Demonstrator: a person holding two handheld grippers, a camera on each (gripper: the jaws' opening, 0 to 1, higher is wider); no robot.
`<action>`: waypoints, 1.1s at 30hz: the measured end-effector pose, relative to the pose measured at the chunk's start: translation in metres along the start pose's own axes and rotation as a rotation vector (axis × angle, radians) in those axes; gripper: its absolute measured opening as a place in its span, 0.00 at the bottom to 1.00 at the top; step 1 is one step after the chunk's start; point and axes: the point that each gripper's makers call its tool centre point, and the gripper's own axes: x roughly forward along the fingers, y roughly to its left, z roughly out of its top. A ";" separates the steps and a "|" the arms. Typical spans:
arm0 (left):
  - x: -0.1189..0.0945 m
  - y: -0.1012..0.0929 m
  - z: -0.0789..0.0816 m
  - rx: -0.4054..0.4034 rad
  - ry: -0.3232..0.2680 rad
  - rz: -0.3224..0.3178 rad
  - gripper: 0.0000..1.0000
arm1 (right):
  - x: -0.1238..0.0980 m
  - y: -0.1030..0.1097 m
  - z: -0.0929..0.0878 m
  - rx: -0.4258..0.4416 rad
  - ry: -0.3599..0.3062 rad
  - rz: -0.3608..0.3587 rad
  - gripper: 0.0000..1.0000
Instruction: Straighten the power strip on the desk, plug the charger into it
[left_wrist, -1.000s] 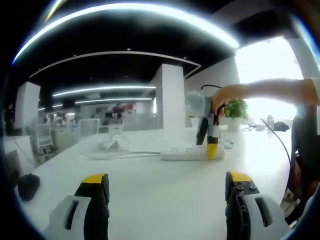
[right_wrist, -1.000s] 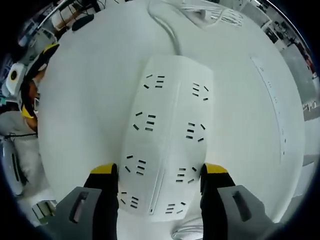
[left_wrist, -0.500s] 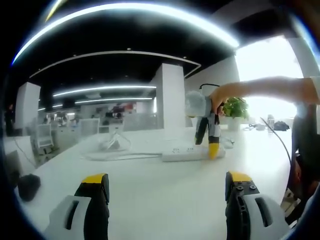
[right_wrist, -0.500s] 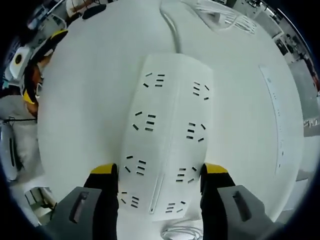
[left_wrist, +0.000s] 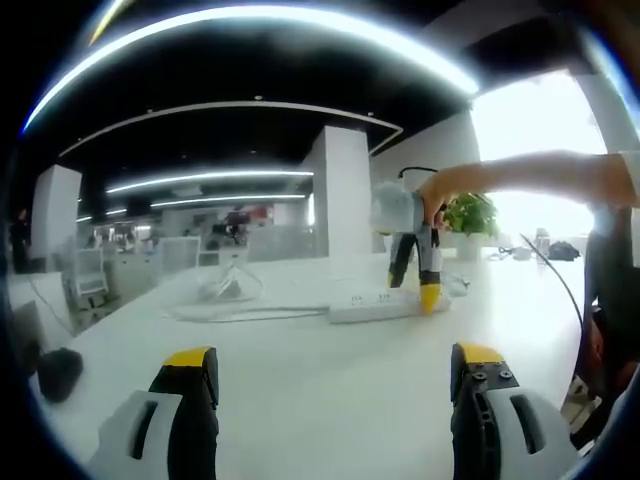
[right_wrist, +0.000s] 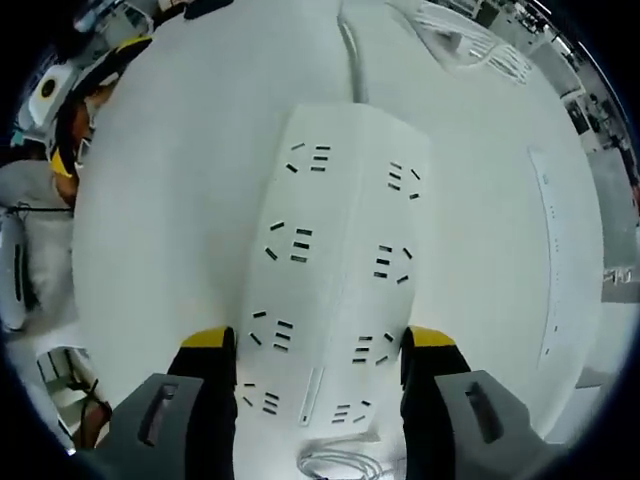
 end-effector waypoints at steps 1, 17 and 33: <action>0.000 0.000 0.000 0.001 0.000 0.001 0.99 | 0.000 0.000 0.000 -0.006 0.004 -0.001 0.65; 0.000 0.002 -0.002 -0.002 0.003 0.003 0.99 | -0.001 -0.009 -0.003 -0.097 0.058 -0.027 0.64; 0.000 0.002 0.001 0.003 0.000 0.005 0.99 | -0.003 -0.018 -0.006 -0.180 0.091 -0.053 0.63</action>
